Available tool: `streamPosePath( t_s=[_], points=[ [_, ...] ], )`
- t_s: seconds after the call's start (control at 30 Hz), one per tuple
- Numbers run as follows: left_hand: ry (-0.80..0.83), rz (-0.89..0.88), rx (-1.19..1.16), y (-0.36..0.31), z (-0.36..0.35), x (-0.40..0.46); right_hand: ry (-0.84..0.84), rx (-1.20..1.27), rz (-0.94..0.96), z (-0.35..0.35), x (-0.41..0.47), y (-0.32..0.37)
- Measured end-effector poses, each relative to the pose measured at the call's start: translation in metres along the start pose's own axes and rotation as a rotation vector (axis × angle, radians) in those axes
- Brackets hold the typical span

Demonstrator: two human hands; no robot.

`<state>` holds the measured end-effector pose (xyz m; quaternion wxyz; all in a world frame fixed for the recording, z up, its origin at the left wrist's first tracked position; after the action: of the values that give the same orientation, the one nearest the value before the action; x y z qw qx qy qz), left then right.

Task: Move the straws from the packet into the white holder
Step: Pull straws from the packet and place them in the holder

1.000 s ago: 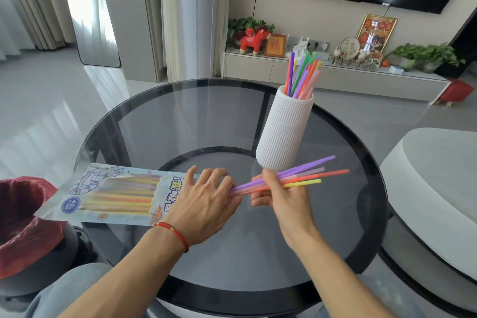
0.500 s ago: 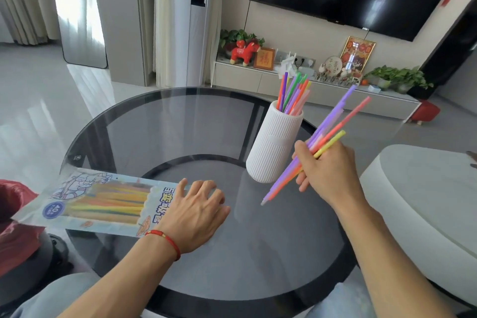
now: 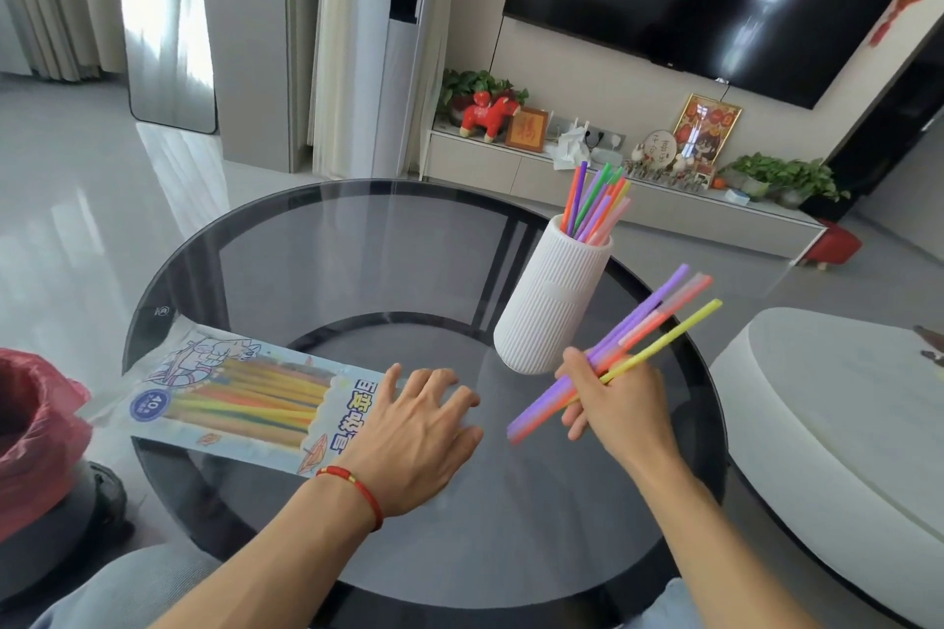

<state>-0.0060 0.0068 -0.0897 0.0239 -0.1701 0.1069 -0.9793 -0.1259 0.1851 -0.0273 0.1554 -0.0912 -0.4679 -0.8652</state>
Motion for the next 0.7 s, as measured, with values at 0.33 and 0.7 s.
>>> streamPosePath(
  t_s=[0.33, 0.7],
  points=[
    [-0.137, 0.026, -0.145, -0.003, 0.022, 0.005, -0.420, 0.587, -0.020, 0.084, 0.060, 0.053],
    [-0.210, 0.059, -0.211, 0.004, 0.029, 0.004, -0.435, 0.153, 0.242, 0.074, 0.107, 0.125]
  ],
)
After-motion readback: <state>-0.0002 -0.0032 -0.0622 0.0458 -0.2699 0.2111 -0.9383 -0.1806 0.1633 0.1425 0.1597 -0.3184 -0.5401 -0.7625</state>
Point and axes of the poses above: each hand's wrist, its own x-axis towards the middle knuckle, its own z-axis out of the back of the hand, y = z × x, the point moved 8 cm from there along x, towards the middle knuckle, and after that the axes turned 8 degrees about -y, right-handed, at the moved point
